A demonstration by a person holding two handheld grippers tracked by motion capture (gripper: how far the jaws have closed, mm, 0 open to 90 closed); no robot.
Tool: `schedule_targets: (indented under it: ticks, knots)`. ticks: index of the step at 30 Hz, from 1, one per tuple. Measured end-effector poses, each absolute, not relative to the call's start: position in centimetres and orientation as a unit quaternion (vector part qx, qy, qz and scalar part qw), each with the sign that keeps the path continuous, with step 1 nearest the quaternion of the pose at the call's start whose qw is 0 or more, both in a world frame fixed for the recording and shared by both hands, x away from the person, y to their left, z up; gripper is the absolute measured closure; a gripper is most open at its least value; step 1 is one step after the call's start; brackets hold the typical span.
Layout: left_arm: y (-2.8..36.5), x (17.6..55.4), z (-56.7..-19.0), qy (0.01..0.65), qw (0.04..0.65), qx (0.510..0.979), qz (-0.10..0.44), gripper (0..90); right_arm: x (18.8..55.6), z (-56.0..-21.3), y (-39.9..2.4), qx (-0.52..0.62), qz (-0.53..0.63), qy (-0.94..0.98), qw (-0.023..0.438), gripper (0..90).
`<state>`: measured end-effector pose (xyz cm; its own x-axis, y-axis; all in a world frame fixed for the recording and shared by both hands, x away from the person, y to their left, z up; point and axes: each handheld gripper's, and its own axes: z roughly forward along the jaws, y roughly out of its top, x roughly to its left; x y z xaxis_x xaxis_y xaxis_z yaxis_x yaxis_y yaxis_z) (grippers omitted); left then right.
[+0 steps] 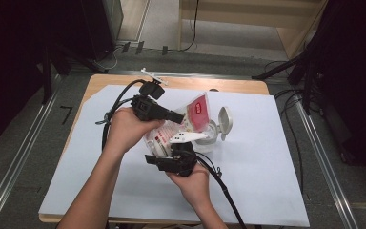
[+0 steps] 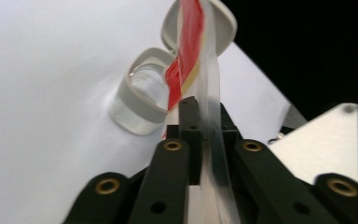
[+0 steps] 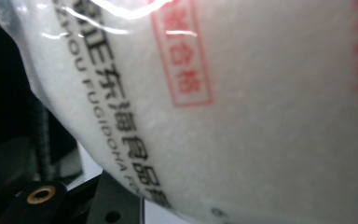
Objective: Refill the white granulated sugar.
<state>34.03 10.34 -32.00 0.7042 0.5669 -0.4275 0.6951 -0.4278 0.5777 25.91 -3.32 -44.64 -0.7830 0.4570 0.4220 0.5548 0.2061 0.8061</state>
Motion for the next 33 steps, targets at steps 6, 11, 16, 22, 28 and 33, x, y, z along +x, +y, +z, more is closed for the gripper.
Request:
schedule_targets:
  ticks: [6,11,16,22,28,33]
  knots:
    - [10.8,34.1,-32.2,0.385,0.379,0.837,-0.085,90.0,25.5,-44.8,-2.9,-0.330,-0.522,-0.786,0.013,54.9]
    - [11.2,34.0,-32.1,0.389,0.396,0.827,-0.087,90.0,25.1,-44.9,-3.6,-0.350,-0.542,-0.764,0.008,52.8]
    - [11.3,34.0,-32.2,0.389,0.399,0.826,-0.088,90.0,24.7,-45.0,-3.9,-0.354,-0.543,-0.762,-0.012,51.8]
    - [11.3,33.8,-32.1,0.390,0.405,0.822,-0.088,90.0,24.6,-45.2,-4.5,-0.369,-0.539,-0.757,-0.021,51.8]
    - [11.1,33.8,-32.3,0.391,0.398,0.825,-0.089,90.0,24.7,-45.6,-5.2,-0.384,-0.535,-0.752,-0.035,49.6]
    - [9.7,33.3,-32.4,0.388,0.380,0.837,-0.069,90.0,24.8,-45.6,-4.7,-0.382,-0.525,-0.759,-0.040,50.9]
